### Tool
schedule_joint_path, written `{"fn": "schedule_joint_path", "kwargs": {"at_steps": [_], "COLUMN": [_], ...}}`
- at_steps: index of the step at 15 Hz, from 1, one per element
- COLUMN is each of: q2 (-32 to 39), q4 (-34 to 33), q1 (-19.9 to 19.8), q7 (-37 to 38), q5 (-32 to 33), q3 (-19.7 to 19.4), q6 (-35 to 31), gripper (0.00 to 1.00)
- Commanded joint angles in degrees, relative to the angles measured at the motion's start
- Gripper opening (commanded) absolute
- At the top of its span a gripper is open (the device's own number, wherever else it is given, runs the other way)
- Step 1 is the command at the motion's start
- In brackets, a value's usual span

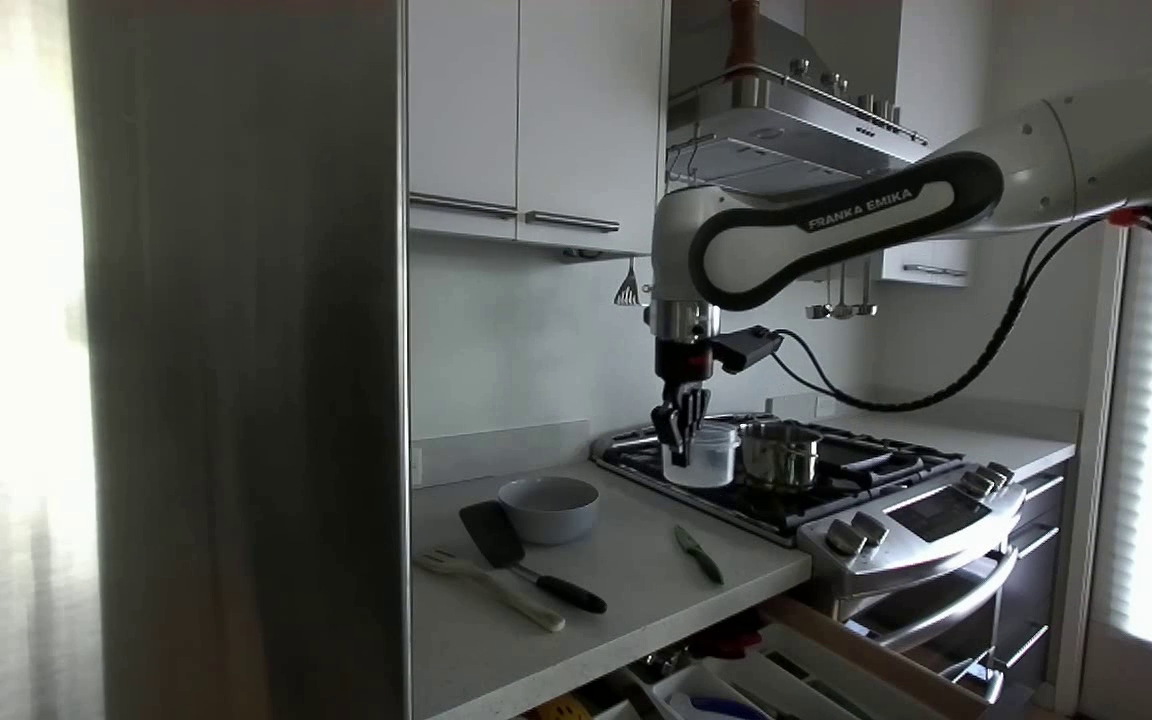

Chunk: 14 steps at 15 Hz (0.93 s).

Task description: Pick up the clear lunch box and put it on the right side of the kitchen counter, pick up the gray bowl and move it forward onto the kitchen counter

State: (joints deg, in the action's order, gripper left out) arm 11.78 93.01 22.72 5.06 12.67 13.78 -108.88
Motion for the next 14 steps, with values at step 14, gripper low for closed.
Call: {"fn": "schedule_joint_path", "kwargs": {"at_steps": [14], "q2": [-5.64], "q4": [9.71], "q1": [-10.64], "q7": [-10.87], "q5": [-0.04], "q3": [-3.7], "q6": [-13.47], "gripper": [0.02]}}
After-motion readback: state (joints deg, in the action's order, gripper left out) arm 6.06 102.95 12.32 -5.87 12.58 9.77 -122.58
